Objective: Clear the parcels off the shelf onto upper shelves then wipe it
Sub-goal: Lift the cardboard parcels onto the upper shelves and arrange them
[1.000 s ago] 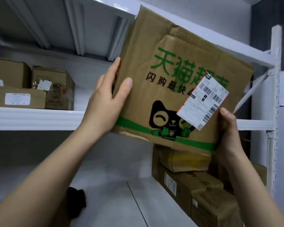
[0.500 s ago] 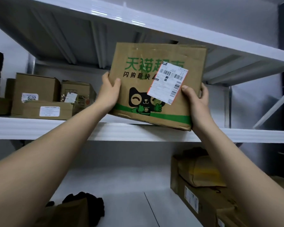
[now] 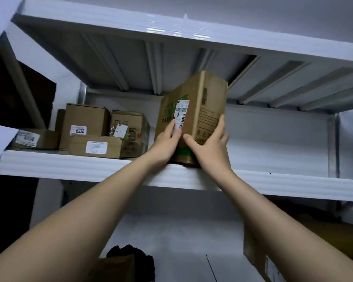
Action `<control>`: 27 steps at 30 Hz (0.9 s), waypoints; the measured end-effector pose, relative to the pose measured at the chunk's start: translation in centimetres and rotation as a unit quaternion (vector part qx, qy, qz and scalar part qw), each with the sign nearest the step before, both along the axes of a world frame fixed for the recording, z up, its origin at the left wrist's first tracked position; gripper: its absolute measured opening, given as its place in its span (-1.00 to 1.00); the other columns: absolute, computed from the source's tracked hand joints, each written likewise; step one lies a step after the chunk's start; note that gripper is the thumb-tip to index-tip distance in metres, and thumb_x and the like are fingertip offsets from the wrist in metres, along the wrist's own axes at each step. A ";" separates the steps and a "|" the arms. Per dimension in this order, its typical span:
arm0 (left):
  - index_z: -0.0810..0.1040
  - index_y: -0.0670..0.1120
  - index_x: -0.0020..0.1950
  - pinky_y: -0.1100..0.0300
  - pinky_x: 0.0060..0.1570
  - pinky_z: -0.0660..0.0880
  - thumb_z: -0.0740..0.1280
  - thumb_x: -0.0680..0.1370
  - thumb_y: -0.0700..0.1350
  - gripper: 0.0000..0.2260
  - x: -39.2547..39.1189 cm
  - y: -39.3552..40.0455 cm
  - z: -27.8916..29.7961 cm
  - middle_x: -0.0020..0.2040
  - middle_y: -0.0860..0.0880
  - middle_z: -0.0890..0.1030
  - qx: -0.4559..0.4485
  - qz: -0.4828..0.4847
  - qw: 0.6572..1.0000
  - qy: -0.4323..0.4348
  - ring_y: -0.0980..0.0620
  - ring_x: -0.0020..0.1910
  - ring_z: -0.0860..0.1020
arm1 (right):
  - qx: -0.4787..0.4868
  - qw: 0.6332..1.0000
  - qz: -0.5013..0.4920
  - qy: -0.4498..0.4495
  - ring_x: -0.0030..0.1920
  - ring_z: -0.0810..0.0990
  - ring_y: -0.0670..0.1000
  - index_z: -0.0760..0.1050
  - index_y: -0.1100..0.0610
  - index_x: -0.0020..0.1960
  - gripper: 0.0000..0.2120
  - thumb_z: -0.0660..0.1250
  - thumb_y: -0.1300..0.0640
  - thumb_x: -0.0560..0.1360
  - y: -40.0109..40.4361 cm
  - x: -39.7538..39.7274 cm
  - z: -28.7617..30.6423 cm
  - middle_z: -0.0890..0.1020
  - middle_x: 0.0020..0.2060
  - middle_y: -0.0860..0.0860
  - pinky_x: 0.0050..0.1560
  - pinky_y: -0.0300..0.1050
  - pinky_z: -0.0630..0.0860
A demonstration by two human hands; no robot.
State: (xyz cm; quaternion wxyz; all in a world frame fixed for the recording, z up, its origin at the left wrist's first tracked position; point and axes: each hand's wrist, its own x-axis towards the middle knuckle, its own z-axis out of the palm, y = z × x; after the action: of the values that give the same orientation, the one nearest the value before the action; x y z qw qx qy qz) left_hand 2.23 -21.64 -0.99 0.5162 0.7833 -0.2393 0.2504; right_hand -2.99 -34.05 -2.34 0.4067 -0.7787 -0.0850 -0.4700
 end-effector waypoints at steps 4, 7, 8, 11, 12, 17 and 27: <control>0.15 0.07 0.54 0.01 0.39 0.29 0.06 0.64 0.09 -0.54 0.7 0.9 0.2 0.49 -0.06 0.29 0.007 0.081 0.997 -0.018 -0.09 0.40 0.34 | 0.024 0.998 0.035 0.039 0.38 0.35 0.17 -0.28 -0.01 0.55 0.05 0.35 -0.31 0.39 0.9 1.3 0.5 0.14 0.49 0.09 0.25 0.05 0.33; 0.21 0.00 0.50 -0.07 0.19 0.47 0.10 0.63 -0.05 -0.58 0.1 2.0 0.1 0.36 -0.11 0.45 0.078 0.160 0.983 -0.046 -0.14 0.22 0.50 | 0.034 0.996 0.055 0.053 0.41 0.32 0.16 -0.25 0.04 0.55 0.00 0.28 -0.34 0.43 1.9 1.9 0.8 0.16 0.51 0.05 0.30 0.05 0.31; 0.24 -0.02 0.48 -0.07 0.12 0.52 0.12 0.62 -0.10 -0.59 -0.3 2.5 0.1 0.30 -0.11 0.50 0.116 0.186 0.973 -0.071 -0.14 0.14 0.54 | 0.046 0.994 0.074 0.059 0.42 0.32 0.15 -0.23 0.05 0.56 0.00 0.27 -0.35 0.42 2.3 2.2 0.9 0.19 0.51 0.05 0.34 0.04 0.30; 0.34 -0.04 0.40 -0.01 0.08 0.48 0.17 0.58 -0.12 -0.63 -1.4 3.9 0.7 0.20 -0.10 0.56 0.244 0.290 0.908 -0.179 -0.14 0.11 0.53 | 0.082 0.987 0.119 0.071 0.35 0.41 0.15 -0.09 0.04 0.53 0.10 0.25 -0.46 0.20 3.5 2.9 1.3 0.36 0.41 0.06 0.35 0.12 0.36; 0.37 -0.05 0.38 -0.02 0.12 0.39 0.18 0.58 -0.09 -0.64 -1.7 3.8 1.1 0.21 -0.10 0.55 0.283 0.328 0.878 -0.203 -0.15 0.17 0.50 | 0.087 0.985 0.125 0.077 0.32 0.44 0.15 -0.06 0.04 0.52 0.09 0.25 -0.45 0.18 3.3 3.3 1.4 0.39 0.37 0.06 0.33 0.13 0.38; 0.31 -0.02 0.44 -0.13 0.32 0.19 0.20 0.55 0.11 -0.52 -1.5 8.0 3.1 0.37 -0.13 0.38 0.425 0.331 0.820 -0.195 -0.15 0.39 0.28 | 0.095 0.978 0.155 0.105 0.28 0.46 0.10 -0.05 0.13 0.49 -0.17 0.32 -0.19 0.47 5.6 5.3 2.3 0.43 0.33 0.03 0.32 0.08 0.41; 0.25 0.10 0.49 -0.15 0.37 0.15 0.00 0.62 0.15 -0.56 1.0 14.1 4.9 0.49 -0.09 0.27 0.419 0.267 0.866 -0.064 -0.16 0.45 0.22 | 0.026 0.970 0.107 0.217 0.17 0.53 0.16 -0.08 0.10 0.50 -0.27 0.20 -0.20 0.54 10.1 8.8 3.4 0.46 0.27 0.09 0.05 0.06 0.53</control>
State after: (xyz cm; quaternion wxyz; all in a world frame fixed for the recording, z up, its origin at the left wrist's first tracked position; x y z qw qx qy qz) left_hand 3.23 -7.54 3.95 0.0366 0.9420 -0.1363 0.3045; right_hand 5.77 -23.99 1.09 0.4838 -0.8374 -0.0656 -0.2459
